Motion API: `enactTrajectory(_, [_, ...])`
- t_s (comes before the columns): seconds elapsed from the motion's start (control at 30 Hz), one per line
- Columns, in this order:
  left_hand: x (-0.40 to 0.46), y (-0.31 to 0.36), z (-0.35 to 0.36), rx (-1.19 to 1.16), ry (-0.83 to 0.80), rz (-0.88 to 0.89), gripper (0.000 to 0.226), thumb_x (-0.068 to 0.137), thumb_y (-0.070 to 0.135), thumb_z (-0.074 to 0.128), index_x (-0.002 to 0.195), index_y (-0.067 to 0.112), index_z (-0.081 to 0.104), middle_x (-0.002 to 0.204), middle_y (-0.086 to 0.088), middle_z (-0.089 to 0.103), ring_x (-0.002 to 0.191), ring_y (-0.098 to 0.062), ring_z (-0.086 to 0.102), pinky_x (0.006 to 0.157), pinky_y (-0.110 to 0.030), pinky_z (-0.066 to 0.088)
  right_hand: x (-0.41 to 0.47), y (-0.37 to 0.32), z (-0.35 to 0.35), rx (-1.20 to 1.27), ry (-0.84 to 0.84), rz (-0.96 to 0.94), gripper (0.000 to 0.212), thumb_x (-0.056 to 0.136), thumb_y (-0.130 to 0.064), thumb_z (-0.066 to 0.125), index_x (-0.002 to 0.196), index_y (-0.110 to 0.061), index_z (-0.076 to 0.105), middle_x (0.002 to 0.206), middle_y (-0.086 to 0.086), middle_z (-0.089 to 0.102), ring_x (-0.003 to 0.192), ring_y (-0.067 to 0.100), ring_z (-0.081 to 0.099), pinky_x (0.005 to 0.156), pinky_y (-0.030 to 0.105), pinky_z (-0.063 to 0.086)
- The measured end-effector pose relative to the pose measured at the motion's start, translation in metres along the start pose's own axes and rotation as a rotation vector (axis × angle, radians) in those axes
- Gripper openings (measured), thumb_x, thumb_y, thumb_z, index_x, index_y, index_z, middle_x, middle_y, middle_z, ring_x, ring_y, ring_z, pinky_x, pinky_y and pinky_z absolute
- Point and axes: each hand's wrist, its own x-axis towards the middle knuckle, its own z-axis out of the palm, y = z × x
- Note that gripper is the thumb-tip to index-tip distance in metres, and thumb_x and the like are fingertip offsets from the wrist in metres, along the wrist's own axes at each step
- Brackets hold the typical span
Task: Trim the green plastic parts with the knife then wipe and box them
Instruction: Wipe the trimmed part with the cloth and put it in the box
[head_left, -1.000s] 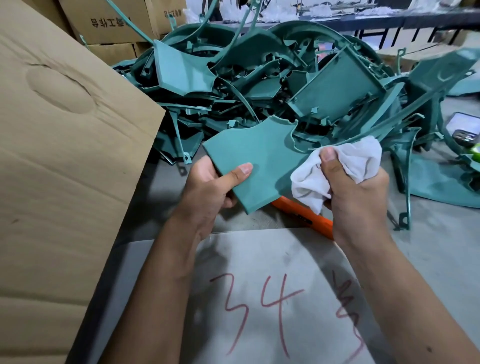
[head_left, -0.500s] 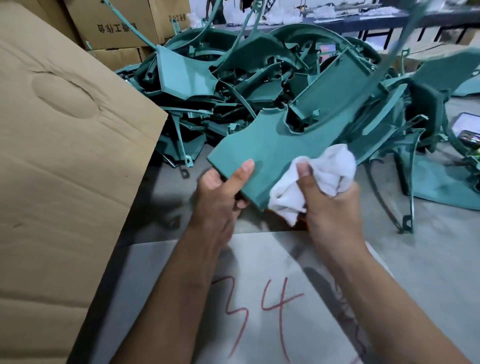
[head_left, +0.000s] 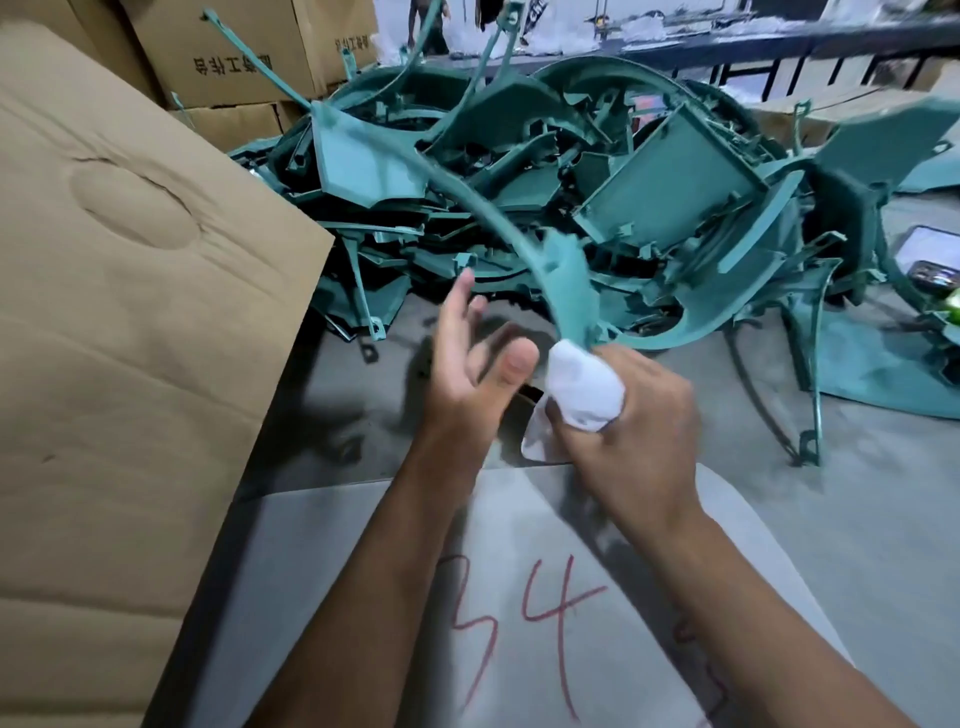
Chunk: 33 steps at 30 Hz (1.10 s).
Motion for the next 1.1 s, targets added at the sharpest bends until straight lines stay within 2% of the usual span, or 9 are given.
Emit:
enactTrajectory(0.07, [-0.003,0.002,0.003,-0.004,-0.031,0.054,0.116,0.065,0.056,0.090,0.157,0.020,0.029,0.140,0.000,0.063,0.127,-0.019,0.062,0.106,-0.043,0.052,-0.002,-0.006,0.004,-0.180,-0.130,-0.111,0.015,0.083,-0.033,0.065,0.080,-0.019,0.066,0.074,-0.003,0.059,0.060,0.024,0.053,0.052,0.030,0.034])
enactTrajectory(0.23, [0.007,0.016,-0.014,0.001,0.269,0.202,0.055,0.083,0.003,0.066,0.135,0.020,0.059,0.126,-0.003,0.071,0.115,-0.021,0.069,0.099,-0.047,0.056,-0.005,-0.007,0.006,-0.077,-0.299,-0.281,0.008,0.086,-0.020,0.062,0.082,-0.013,0.059,0.084,0.003,0.056,0.065,0.032,0.054,0.052,0.041,0.043])
enactTrajectory(0.4, [0.010,0.024,-0.033,-0.303,0.067,0.209,0.047,0.096,-0.002,0.055,0.138,0.021,0.055,0.133,-0.007,0.069,0.128,-0.029,0.062,0.106,-0.052,0.051,0.000,0.005,0.004,0.379,-0.005,0.372,0.023,0.096,-0.033,0.068,0.082,-0.015,0.064,0.071,-0.005,0.065,0.067,0.014,0.060,0.062,0.029,0.048])
enactTrajectory(0.47, [0.007,0.024,-0.025,-0.394,0.008,0.184,0.049,0.099,-0.002,0.051,0.144,0.018,0.049,0.139,-0.010,0.064,0.131,-0.031,0.059,0.107,-0.055,0.048,0.001,0.005,0.005,0.625,-0.048,0.600,0.031,0.098,-0.045,0.065,0.093,-0.014,0.064,0.070,-0.006,0.066,0.067,0.009,0.060,0.065,0.028,0.051])
enactTrajectory(0.57, [0.000,0.018,-0.004,-0.452,-0.030,0.132,0.043,0.102,0.000,0.048,0.142,0.016,0.053,0.143,-0.018,0.060,0.132,-0.037,0.057,0.107,-0.054,0.049,-0.002,-0.002,0.011,0.821,-0.222,0.615,0.039,0.094,-0.043,0.069,0.096,-0.004,0.067,0.084,0.014,0.075,0.078,0.019,0.068,0.070,0.038,0.057])
enactTrajectory(0.67, [-0.002,0.015,0.006,-0.348,0.044,0.061,0.026,0.102,0.006,0.055,0.126,0.005,0.065,0.128,-0.019,0.069,0.119,-0.040,0.067,0.099,-0.054,0.055,-0.003,-0.002,0.011,0.791,-0.204,0.542,0.033,0.100,-0.020,0.071,0.088,0.010,0.065,0.076,0.022,0.070,0.069,0.022,0.064,0.067,0.032,0.049])
enactTrajectory(0.8, [0.003,0.020,0.002,-0.248,0.074,0.103,0.027,0.096,0.008,0.063,0.122,0.000,0.067,0.124,-0.021,0.071,0.116,-0.043,0.067,0.099,-0.063,0.052,-0.003,-0.004,0.004,0.765,-0.151,0.539,0.040,0.099,-0.023,0.073,0.078,0.010,0.062,0.058,0.019,0.064,0.058,0.019,0.057,0.063,0.031,0.049])
enactTrajectory(0.93, [0.005,0.031,-0.008,-0.070,0.002,0.224,0.021,0.092,0.017,0.070,0.112,0.015,0.075,0.119,-0.014,0.074,0.113,-0.039,0.070,0.097,-0.063,0.053,-0.001,-0.008,0.002,0.812,-0.169,0.546,0.049,0.095,-0.032,0.075,0.076,0.011,0.063,0.055,0.019,0.062,0.053,0.025,0.053,0.074,0.062,0.057])
enactTrajectory(1.1, [0.000,0.038,-0.024,0.131,-0.033,0.248,0.017,0.091,0.014,0.072,0.105,0.023,0.075,0.107,0.003,0.079,0.101,-0.021,0.076,0.084,-0.040,0.063,0.013,0.006,-0.009,0.998,0.054,0.651,0.035,0.086,-0.036,0.081,0.067,-0.011,0.065,0.056,0.009,0.061,0.047,0.026,0.062,0.051,0.036,0.054])
